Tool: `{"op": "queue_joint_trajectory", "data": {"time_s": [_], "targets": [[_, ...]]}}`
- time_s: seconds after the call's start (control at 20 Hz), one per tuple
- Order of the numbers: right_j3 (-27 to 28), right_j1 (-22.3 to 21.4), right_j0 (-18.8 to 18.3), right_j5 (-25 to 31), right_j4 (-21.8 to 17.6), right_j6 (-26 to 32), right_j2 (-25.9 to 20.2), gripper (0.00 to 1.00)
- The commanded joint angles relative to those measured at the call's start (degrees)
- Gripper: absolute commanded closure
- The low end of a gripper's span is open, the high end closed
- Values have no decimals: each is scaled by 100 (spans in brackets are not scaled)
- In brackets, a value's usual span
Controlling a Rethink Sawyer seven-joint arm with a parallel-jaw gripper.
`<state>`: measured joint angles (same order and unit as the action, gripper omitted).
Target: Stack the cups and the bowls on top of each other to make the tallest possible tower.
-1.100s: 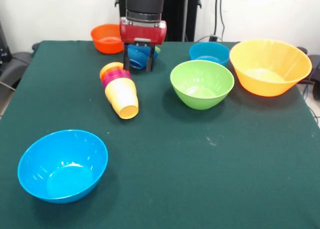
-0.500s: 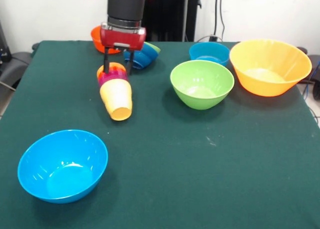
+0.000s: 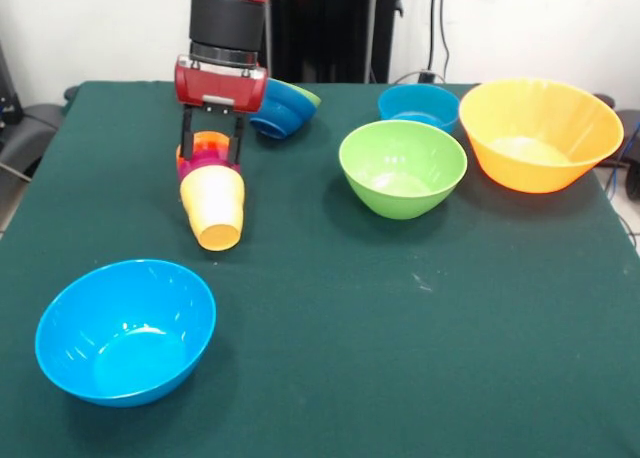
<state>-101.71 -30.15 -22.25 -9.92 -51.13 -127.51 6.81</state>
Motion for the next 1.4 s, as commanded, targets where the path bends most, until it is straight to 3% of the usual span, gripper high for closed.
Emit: {"op": "queue_joint_trajectory", "data": {"time_s": [0.05, 0.85, 1.0, 1.2, 1.3, 1.4], "targets": [[995, 1312, 18, -153, 295, -360, -352, 0], [1025, 1402, 17, -196, 359, -318, -353, 0], [819, 1214, -273, 355, 271, -255, -753, 0], [369, 603, -526, 1400, 439, 184, -1168, 0], [232, 413, -612, 1711, 547, 337, -1290, 0], [309, 521, -606, 1601, 518, 273, -1255, 0]]}}
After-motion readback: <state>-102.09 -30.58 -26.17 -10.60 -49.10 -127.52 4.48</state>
